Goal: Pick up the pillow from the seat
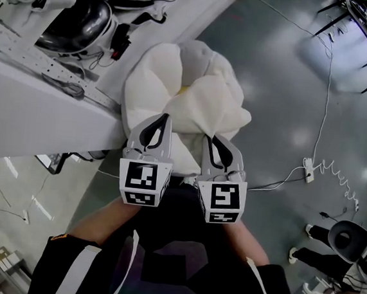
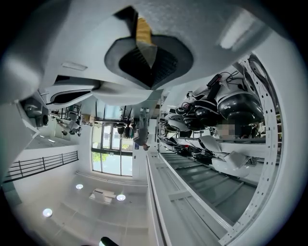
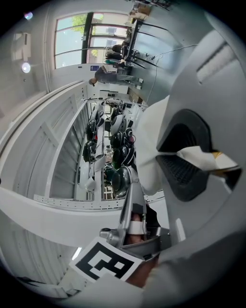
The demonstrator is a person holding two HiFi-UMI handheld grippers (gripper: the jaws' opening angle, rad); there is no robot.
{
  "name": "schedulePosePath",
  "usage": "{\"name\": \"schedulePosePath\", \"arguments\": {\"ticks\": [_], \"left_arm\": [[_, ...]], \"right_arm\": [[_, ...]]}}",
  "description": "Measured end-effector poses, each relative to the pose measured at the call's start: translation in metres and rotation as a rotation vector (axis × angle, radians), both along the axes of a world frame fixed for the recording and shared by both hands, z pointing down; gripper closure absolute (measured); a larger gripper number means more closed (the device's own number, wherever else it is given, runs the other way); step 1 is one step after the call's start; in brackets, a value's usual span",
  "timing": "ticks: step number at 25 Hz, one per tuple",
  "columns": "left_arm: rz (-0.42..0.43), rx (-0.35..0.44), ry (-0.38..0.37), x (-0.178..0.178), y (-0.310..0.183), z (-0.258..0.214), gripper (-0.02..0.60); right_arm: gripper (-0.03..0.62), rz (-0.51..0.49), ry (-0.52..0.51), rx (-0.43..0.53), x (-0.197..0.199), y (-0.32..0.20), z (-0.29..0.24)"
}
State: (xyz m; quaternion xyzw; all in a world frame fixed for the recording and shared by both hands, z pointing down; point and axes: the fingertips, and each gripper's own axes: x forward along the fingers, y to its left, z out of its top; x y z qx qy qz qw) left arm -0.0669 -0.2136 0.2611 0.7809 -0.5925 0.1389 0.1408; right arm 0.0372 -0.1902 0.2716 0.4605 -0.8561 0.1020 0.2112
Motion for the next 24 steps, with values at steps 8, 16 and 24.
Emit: {"name": "schedulePosePath", "arguments": {"ticks": [8,16,24], "left_arm": [[-0.014,-0.002,0.005,0.000,0.006,0.000,0.577],[-0.025,-0.008,0.002,-0.004,0.014,0.002,0.577],[-0.027,-0.011,0.004,-0.005,0.022,0.004,0.577]], "right_arm": [[0.569,-0.013,0.002,0.004,0.000,0.004,0.000],[0.569,-0.028,-0.005,-0.001,-0.004,0.012,0.002],[0.569,-0.035,-0.005,-0.002,-0.005,0.018,0.003]]}}
